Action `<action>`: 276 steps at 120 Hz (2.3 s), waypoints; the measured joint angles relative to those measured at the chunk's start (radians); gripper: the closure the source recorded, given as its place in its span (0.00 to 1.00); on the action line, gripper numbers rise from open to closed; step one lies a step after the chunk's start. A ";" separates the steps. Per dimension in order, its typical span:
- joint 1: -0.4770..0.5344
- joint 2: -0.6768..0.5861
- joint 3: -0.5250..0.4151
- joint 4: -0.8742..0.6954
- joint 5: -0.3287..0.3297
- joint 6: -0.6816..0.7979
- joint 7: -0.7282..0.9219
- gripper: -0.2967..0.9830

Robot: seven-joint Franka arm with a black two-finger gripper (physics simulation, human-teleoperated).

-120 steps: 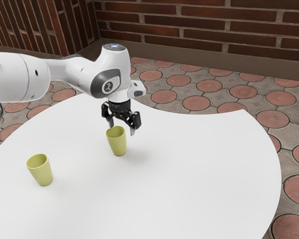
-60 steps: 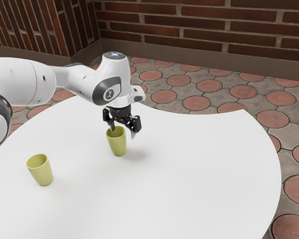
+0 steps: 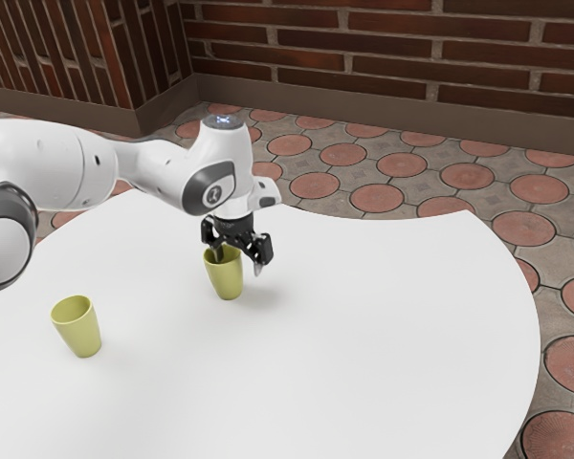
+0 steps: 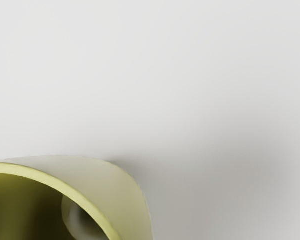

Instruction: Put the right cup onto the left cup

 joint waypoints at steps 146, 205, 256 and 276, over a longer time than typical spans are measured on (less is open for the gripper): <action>-0.004 -0.033 0.015 -0.012 0.006 0.027 0.013 0.82; -0.005 -0.390 0.015 -0.241 -0.003 -0.077 -0.008 0.83; -0.006 -0.625 0.090 -0.483 -0.004 -0.124 -0.059 0.83; 0.004 -0.632 0.133 -0.510 -0.004 -0.131 -0.069 0.83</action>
